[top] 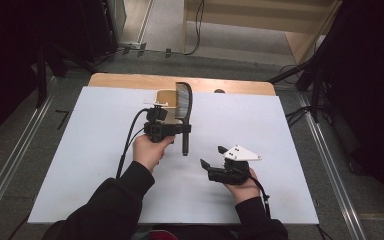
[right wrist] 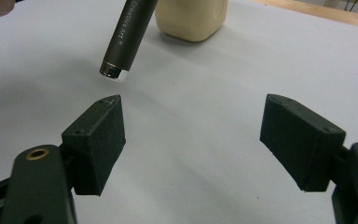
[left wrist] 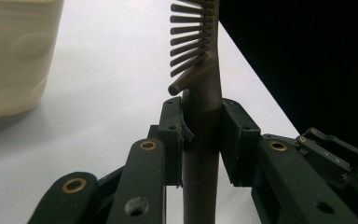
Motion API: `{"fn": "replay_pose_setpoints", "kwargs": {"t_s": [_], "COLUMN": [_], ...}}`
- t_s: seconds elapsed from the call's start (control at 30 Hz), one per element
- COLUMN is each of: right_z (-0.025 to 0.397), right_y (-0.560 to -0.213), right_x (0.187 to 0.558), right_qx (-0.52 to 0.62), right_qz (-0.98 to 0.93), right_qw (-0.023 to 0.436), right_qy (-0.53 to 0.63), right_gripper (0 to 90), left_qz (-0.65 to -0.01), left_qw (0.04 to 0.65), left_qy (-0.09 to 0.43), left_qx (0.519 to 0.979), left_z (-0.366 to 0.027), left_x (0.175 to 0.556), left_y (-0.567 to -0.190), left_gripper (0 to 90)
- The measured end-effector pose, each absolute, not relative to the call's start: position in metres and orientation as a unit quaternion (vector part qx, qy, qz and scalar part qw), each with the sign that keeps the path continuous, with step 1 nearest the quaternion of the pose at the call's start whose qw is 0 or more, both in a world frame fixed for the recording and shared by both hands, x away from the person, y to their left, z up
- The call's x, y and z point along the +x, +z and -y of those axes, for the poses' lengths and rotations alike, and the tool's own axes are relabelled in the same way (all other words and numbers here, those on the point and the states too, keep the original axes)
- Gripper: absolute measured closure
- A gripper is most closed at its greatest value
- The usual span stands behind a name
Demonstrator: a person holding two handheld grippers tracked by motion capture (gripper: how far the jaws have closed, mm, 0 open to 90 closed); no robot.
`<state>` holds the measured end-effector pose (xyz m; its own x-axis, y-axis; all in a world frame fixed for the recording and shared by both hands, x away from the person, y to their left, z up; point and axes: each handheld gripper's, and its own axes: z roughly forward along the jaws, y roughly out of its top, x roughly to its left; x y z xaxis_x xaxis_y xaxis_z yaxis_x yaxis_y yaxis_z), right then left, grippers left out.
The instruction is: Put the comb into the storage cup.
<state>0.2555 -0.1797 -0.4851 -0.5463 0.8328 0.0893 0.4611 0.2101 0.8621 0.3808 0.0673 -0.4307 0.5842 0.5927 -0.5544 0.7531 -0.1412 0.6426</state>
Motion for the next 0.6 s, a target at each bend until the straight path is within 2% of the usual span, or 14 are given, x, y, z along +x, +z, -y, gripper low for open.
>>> {"fn": "replay_pose_setpoints", "kwargs": {"t_s": [0.6], "right_z": [0.2], "right_y": [-0.48], "right_x": [0.25], "right_qx": [0.429], "right_qz": [-0.757], "right_qw": [0.199], "right_qy": [0.452], "right_gripper": [20.5], "left_qz": [-0.445], "left_qw": [0.485], "left_qy": [-0.084], "left_qx": [0.748], "left_z": [-0.076], "left_x": [0.381], "left_y": [-0.427], "left_gripper": [72.5]}}
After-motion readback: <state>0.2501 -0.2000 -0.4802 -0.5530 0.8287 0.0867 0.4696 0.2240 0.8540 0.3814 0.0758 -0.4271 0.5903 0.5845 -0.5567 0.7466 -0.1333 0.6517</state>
